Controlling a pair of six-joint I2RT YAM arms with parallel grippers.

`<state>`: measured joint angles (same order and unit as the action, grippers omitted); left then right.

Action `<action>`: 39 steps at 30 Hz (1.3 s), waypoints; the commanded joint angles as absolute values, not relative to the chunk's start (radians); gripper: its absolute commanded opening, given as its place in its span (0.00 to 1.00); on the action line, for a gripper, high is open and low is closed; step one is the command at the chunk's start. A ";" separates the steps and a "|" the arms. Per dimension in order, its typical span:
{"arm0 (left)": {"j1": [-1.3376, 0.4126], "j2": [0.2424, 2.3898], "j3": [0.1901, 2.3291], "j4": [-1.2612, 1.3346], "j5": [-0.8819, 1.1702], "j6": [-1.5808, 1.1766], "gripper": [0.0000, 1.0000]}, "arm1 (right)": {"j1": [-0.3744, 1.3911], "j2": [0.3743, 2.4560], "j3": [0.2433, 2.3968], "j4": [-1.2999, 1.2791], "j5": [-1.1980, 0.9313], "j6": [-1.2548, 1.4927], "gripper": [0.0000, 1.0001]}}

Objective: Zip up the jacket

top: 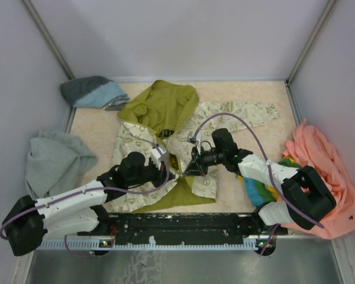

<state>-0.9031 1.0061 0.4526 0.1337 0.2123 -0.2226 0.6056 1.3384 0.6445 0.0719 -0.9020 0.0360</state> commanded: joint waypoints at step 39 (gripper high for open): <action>-0.970 0.792 0.290 0.176 -0.232 -1.020 0.62 | 0.707 1.285 0.394 0.807 -0.706 0.460 0.00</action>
<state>-0.9733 0.8074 0.2974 0.1963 -0.1986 -0.8204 0.6876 1.2949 0.3943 0.6777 -0.7315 0.4328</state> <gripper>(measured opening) 0.610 0.010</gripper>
